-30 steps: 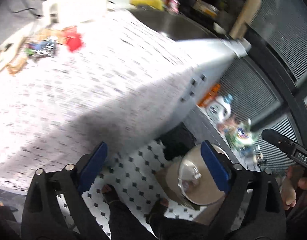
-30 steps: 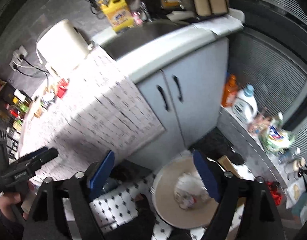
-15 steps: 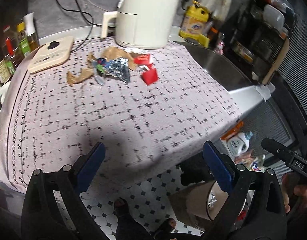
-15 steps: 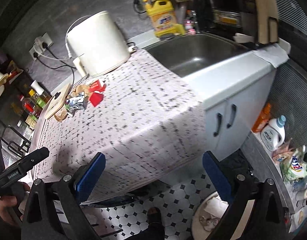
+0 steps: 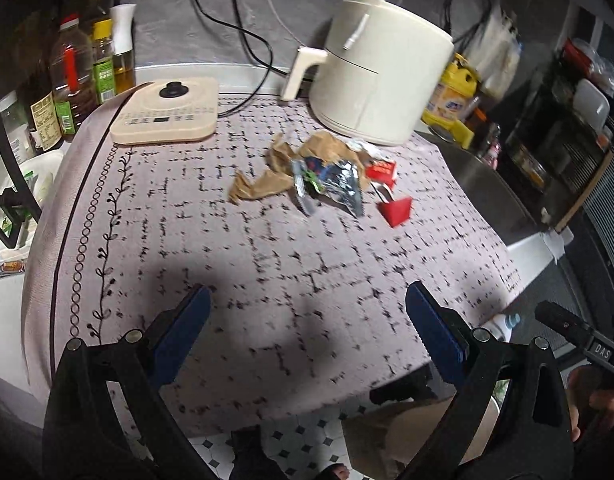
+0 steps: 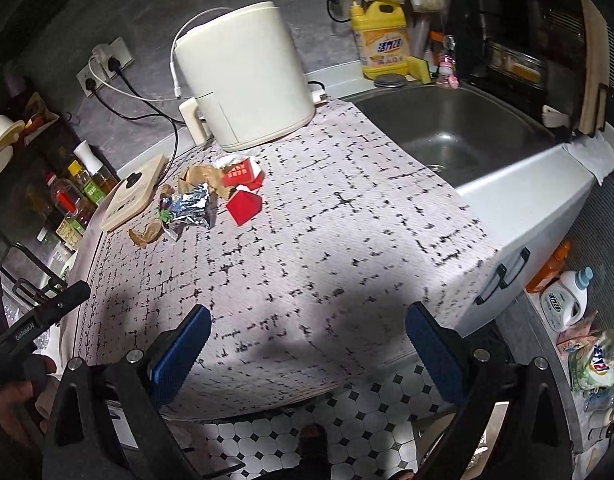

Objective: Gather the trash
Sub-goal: 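Raise both open tools back up to the trash on the counter, then grasp the crumpled brown paper with the left tool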

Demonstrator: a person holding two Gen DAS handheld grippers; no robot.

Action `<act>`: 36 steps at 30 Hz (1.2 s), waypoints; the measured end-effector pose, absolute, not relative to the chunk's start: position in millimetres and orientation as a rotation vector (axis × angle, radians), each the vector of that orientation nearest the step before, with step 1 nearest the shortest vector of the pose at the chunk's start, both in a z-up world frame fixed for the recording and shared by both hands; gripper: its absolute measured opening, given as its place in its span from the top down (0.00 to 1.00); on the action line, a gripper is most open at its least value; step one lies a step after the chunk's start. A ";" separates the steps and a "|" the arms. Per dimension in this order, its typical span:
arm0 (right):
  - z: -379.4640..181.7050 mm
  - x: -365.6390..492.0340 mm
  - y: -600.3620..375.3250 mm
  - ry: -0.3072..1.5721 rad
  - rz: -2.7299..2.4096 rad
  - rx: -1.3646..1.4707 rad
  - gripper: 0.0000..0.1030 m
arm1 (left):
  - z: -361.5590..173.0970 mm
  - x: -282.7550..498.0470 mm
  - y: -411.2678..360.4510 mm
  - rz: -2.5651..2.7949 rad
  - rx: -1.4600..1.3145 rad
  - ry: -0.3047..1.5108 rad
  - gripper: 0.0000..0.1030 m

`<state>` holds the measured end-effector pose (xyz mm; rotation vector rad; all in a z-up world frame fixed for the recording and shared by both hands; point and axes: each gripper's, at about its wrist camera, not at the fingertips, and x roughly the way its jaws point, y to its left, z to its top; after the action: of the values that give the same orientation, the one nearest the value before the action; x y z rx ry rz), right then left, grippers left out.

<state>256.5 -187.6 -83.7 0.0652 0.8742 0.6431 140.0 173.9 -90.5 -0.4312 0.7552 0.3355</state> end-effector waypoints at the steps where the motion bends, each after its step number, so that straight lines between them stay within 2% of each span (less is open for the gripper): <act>1: -82.9 256.3 -183.7 0.874 0.643 0.062 0.08 | -91.1 140.6 180.9 0.335 -0.437 0.749 0.06; 12: -76.2 257.3 -142.1 0.860 0.583 0.059 0.08 | -105.4 170.9 239.4 0.272 -0.456 0.734 0.06; 17: -79.0 260.3 -133.5 0.862 0.520 0.089 0.08 | -115.4 201.4 263.1 0.226 -0.429 0.763 0.17; 27: -79.6 255.0 -120.5 0.882 0.408 0.108 0.08 | -145.4 255.2 285.0 0.122 -0.339 0.860 0.22; 30: -79.5 252.4 -121.4 0.887 0.388 0.097 0.08 | -154.4 265.3 285.2 0.109 -0.332 0.887 0.31; 33: -81.4 253.9 -123.6 0.901 0.371 0.103 0.08 | -160.4 269.1 286.5 0.108 -0.336 0.906 0.57; 34: -81.2 254.4 -122.9 0.903 0.370 0.100 0.08 | -161.9 269.3 287.1 0.108 -0.337 0.913 0.71; 36: -81.5 257.9 -118.5 0.906 0.379 0.088 0.08 | -160.8 265.1 287.7 0.120 -0.343 0.904 0.78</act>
<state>257.9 -118.5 -81.5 0.0882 0.9060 0.3790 265.1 287.7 -160.8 -0.3430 0.9042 0.1196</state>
